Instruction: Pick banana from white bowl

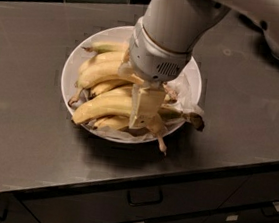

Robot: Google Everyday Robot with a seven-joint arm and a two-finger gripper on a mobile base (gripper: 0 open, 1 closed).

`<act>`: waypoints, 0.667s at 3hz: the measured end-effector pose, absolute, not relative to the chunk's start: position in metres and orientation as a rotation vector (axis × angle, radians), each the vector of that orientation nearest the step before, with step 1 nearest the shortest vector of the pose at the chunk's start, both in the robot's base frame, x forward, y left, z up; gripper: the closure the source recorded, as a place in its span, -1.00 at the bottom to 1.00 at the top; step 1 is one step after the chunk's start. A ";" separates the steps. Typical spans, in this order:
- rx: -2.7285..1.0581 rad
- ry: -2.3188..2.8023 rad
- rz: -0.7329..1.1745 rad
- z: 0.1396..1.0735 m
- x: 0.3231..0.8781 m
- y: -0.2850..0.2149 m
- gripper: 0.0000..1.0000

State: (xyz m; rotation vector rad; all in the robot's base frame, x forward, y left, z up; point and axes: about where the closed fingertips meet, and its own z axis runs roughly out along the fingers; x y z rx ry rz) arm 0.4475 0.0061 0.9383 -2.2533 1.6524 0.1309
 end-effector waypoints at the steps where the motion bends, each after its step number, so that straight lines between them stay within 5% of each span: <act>1: -2.287 1.650 0.168 0.935 0.448 0.005 -0.38; 2: -2.315 1.646 0.194 0.933 0.449 0.006 -0.36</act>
Offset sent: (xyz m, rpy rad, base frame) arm 0.0021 -0.0030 -0.0133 -0.0325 0.1057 0.0588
